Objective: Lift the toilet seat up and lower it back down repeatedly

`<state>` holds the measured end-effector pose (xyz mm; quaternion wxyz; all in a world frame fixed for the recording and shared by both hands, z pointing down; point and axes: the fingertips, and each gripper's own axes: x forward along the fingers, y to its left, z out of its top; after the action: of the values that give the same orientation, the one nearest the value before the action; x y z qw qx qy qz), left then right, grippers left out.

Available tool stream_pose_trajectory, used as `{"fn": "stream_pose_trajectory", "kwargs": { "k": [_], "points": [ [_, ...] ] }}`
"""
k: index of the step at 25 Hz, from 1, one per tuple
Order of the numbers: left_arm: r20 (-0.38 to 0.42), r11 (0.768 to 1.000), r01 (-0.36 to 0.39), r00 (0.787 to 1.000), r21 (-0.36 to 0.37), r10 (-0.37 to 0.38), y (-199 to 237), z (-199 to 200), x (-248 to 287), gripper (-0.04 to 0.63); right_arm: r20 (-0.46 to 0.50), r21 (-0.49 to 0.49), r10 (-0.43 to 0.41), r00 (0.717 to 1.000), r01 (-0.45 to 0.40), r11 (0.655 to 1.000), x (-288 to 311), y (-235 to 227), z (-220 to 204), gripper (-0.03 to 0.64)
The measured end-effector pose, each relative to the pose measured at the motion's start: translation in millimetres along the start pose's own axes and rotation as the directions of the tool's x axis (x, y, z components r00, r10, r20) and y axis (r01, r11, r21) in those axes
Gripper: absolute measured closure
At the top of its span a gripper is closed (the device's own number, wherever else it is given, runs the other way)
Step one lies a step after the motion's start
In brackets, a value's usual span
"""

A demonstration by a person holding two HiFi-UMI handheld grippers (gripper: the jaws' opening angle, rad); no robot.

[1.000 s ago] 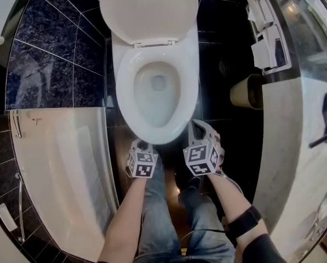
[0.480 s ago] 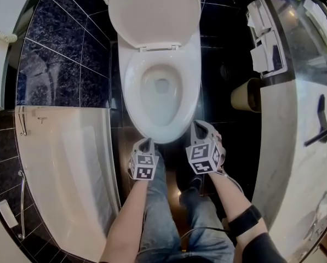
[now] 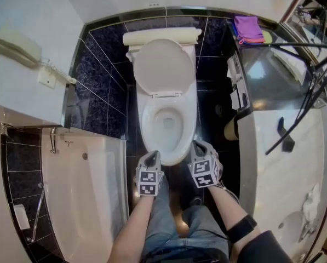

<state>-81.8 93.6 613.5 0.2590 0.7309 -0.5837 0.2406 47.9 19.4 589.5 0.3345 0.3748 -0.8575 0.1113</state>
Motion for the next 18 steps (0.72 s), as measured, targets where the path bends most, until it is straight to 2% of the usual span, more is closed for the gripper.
{"fn": "stream_pose_trajectory", "kwargs": {
  "k": [4, 8, 13, 18],
  "points": [
    [0.123, 0.999, -0.031, 0.992, 0.031, 0.027, 4.7, 85.2, -47.4, 0.603, 0.118, 0.014, 0.040, 0.992, -0.042, 0.999, -43.1, -10.7, 84.4, 0.600],
    [0.192, 0.999, -0.036, 0.981, 0.017, 0.032, 0.7, 142.6, -106.1, 0.603, 0.156, -0.020, 0.070, 0.985, -0.067, 0.998, -97.1, -10.3, 132.2, 0.600],
    [0.241, 0.998, -0.032, 0.970, 0.047, 0.020, -9.9, 182.7, -160.5, 0.603, 0.191, -0.032, 0.094, 0.977, -0.089, 0.995, -150.7, -7.5, 159.2, 0.600],
    [0.294, 0.997, -0.034, 0.956, 0.062, 0.014, -15.6, 207.8, -198.3, 0.603, 0.214, -0.011, 0.094, 0.972, -0.093, 0.996, -185.2, -11.9, 162.6, 0.600]
  ]
}}
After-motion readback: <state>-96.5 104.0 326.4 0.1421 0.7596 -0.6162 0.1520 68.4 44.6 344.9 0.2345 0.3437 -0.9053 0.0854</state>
